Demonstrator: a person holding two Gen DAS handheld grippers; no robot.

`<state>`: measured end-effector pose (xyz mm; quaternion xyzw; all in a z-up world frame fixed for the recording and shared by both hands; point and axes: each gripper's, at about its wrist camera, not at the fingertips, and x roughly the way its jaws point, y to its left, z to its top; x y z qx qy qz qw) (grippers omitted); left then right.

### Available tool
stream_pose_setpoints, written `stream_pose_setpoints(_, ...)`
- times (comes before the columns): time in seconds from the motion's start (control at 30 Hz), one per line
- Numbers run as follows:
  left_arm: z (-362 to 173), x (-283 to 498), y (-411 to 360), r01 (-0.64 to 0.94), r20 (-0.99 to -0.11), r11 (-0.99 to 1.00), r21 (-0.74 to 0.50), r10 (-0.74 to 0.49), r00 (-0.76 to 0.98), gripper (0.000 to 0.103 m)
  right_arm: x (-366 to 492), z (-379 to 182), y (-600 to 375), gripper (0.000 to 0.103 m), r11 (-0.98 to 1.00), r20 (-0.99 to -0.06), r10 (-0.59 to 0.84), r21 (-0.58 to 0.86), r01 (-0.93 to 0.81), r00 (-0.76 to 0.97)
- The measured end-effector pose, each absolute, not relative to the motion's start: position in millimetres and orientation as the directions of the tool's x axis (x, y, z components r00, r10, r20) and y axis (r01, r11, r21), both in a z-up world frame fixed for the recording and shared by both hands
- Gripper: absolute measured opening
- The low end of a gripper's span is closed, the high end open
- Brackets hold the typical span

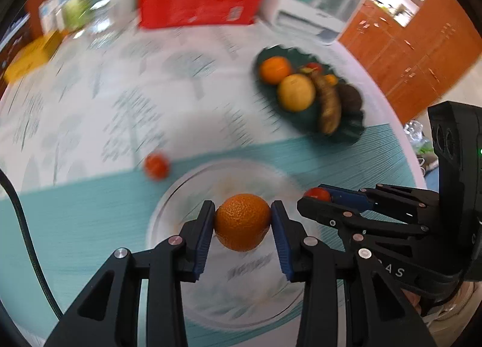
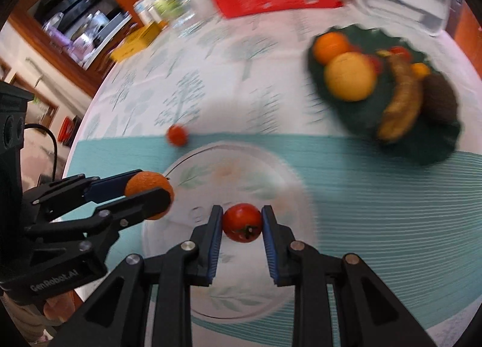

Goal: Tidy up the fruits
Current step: 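Lift the mandarin and tomato toward the green plate with both tools, then lower the mandarin and tomato onto the green plate and open both tools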

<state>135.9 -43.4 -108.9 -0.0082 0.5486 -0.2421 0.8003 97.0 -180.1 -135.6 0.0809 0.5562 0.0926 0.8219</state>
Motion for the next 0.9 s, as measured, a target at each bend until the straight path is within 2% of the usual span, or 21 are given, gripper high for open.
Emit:
stream_pose_setpoints(0.3,-51,188,-138,0.477,-0.845,0.841,-0.256,-0.435,0.312,0.037,129,-69,-278,0.026,0.988,-0.857,0.144,0.156,-0.016,0.495)
stream_pose_setpoints(0.5,-28,243,-196,0.547,-0.86,0.823,-0.152,-0.383,0.338,0.037,159,-40,-314,0.026,0.995,-0.829,0.095,0.09,-0.036,0.551)
stream_pose_setpoints(0.63,-31,274,-221,0.575,-0.878,0.813,-0.095,-0.341,0.337,0.037,180,-46,-323,0.026,0.995,-0.834,0.1,0.084,-0.055,0.543)
stream_pose_setpoints(0.9,-69,322,-250,0.601,-0.921,0.799,-0.011,-0.243,0.305,0.037,205,-100,-311,0.026,0.986,-0.875,0.168,0.144,-0.087,0.454)
